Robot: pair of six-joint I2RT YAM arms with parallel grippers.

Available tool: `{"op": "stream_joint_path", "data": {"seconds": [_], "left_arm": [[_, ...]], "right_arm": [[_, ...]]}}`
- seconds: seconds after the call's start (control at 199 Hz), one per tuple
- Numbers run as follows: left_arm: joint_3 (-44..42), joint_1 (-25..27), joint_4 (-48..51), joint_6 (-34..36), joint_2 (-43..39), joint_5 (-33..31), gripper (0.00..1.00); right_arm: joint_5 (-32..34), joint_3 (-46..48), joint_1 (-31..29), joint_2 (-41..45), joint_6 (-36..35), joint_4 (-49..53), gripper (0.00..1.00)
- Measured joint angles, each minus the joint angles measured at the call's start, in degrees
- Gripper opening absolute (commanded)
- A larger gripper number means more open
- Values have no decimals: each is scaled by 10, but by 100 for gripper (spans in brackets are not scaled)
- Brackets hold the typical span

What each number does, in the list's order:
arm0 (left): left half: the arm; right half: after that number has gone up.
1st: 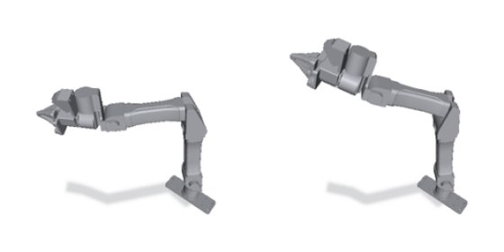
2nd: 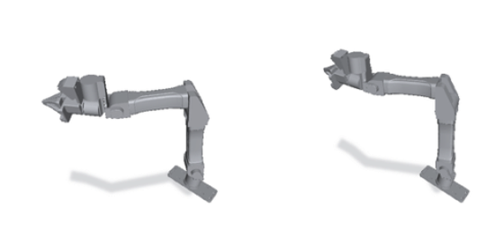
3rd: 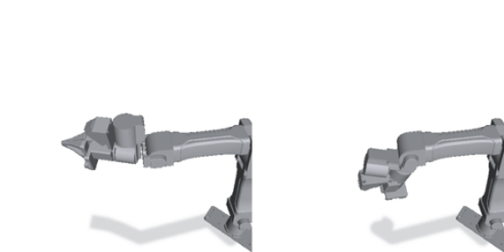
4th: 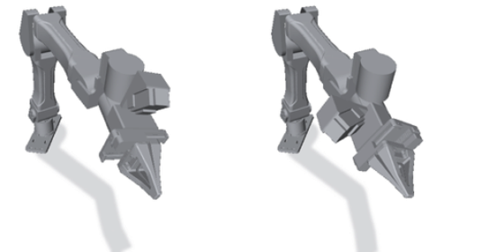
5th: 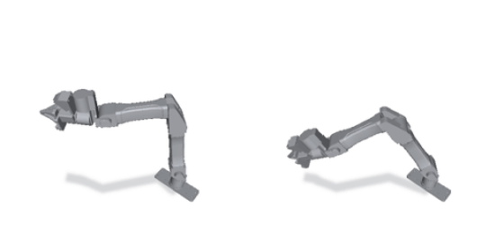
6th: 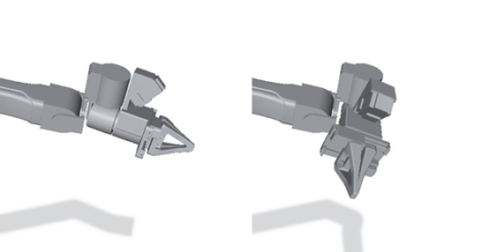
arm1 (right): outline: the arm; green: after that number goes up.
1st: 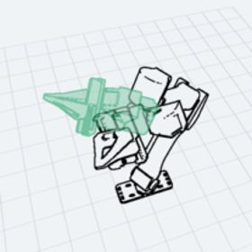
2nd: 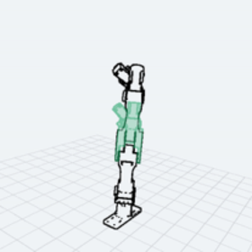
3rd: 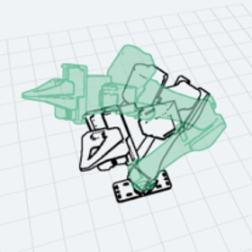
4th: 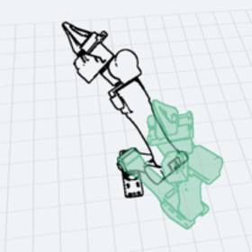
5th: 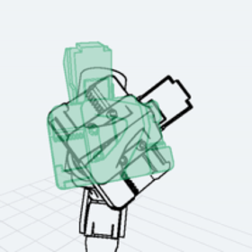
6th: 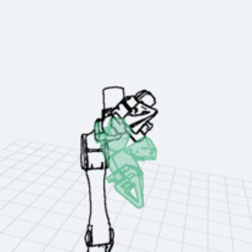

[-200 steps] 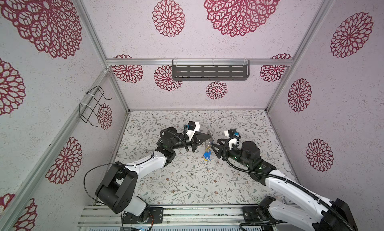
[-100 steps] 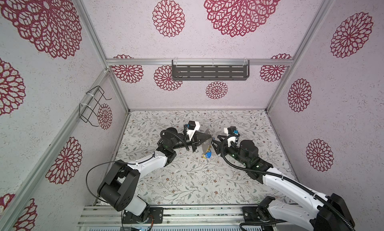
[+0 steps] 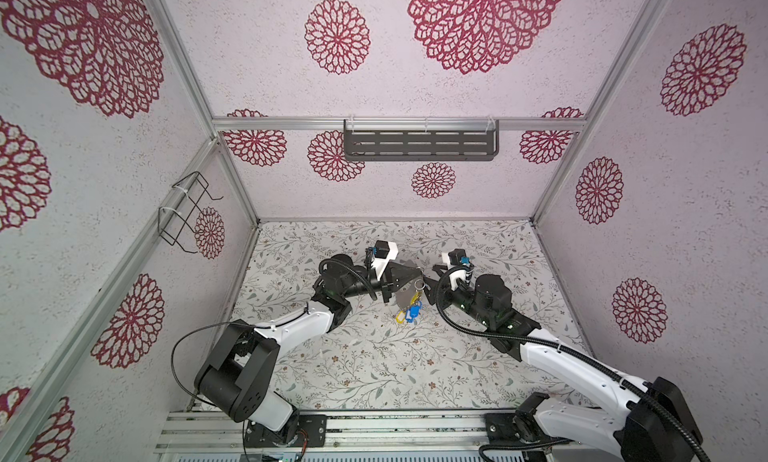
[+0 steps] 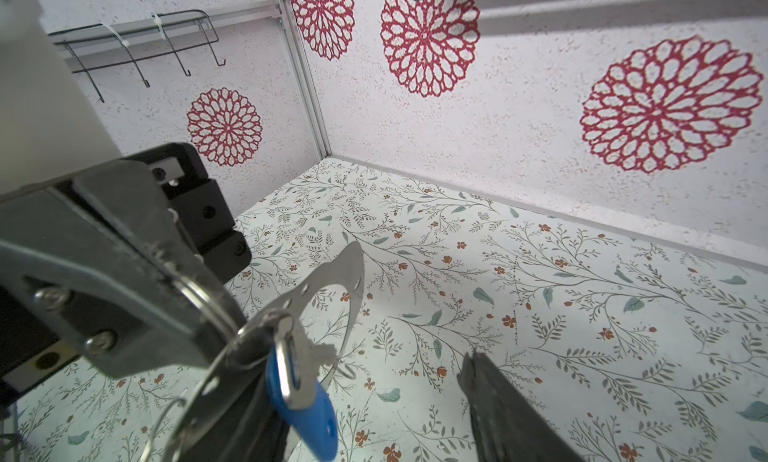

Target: Remove the keys from the keyring

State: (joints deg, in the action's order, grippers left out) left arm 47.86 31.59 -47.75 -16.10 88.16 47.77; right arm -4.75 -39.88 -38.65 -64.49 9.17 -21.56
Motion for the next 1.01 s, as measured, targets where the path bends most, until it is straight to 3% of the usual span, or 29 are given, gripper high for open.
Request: {"op": "stream_joint_path", "data": {"seconds": [0.141,0.453,0.654,0.739,0.805,0.88,1.006], "left_arm": [[0,0,1,-1,0,4,0],[0,-5,47,-11,0,-10,0],[33,-7,172,-20,0,-45,0],[50,-7,215,-20,-1,-59,0],[50,-8,234,-20,-3,-67,0],[50,-8,249,-20,-4,-70,0],[50,-10,263,-22,-4,-66,0]], "right_arm": [[-2,-1,-2,0,-6,0,37],[5,11,-2,39,-13,19,14],[19,27,-2,85,-17,51,1],[28,28,-2,93,-17,64,4],[32,28,-2,94,-17,69,14],[35,32,-2,94,-17,69,33],[32,50,-2,83,-16,60,44]]}}
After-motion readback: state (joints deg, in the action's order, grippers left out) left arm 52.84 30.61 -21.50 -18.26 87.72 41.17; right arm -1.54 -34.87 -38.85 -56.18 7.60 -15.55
